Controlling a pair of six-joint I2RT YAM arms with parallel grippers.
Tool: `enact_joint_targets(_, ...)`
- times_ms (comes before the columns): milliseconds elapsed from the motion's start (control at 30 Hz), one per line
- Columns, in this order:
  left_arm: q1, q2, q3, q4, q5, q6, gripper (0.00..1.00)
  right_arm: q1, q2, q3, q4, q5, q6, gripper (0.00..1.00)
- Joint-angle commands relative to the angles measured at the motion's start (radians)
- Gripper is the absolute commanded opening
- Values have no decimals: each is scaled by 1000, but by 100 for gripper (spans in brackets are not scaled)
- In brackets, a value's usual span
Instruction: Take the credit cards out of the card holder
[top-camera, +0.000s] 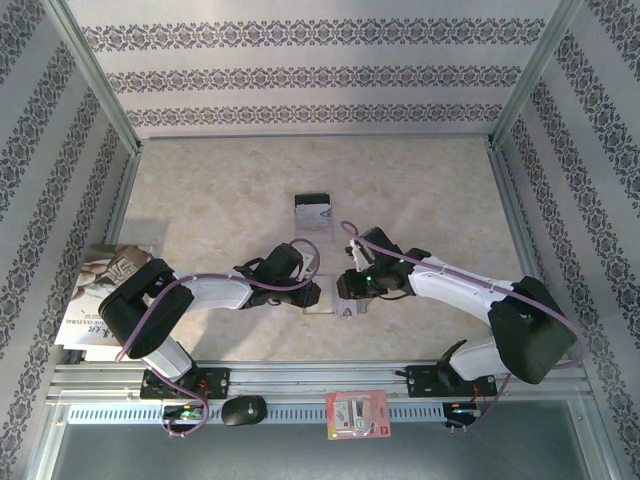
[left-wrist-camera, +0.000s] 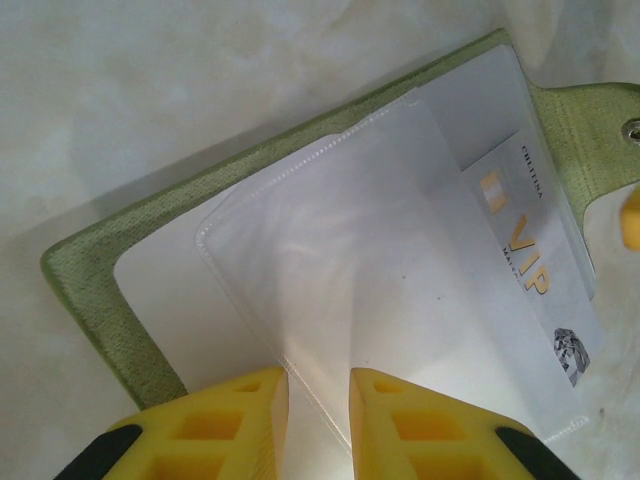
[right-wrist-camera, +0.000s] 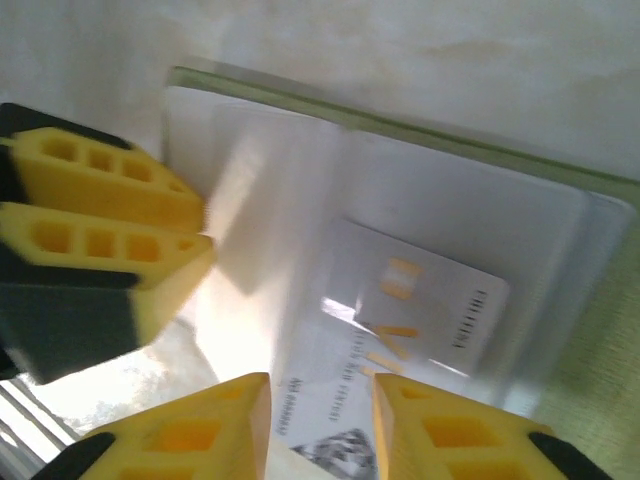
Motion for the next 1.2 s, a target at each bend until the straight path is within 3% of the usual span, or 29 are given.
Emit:
enact_joint_targets(0, 19, -13, -26, -15, -16, 7, 24, -36, -6, -39, -2, -40, 3, 35)
enact_joint_targets(100, 19, -98, -33, -49, -54, 17, 26, -43, 7, -56, 17, -40, 10, 35)
enact_joint_targets(267, 18, -285, 32, -257, -165, 92, 27, -45, -5, -65, 37, -28, 21, 35)
enact_joint_targets(367, 17, -349, 52, -288, -167, 105, 29, -47, -20, -65, 36, -27, 20, 35)
enact_joint_targets(700, -80, -115, 148, -102, -31, 63, 29, -43, -128, -121, 34, -43, 74, 36)
enact_joint_targets(933, -110, 11, 228, -120, -32, 104, 29, -37, -186, -162, 22, -42, 99, 36)
enact_joint_targets(1167, -110, 89, 190, -116, -45, 95, 26, -17, -189, -203, 44, -66, 130, 36)
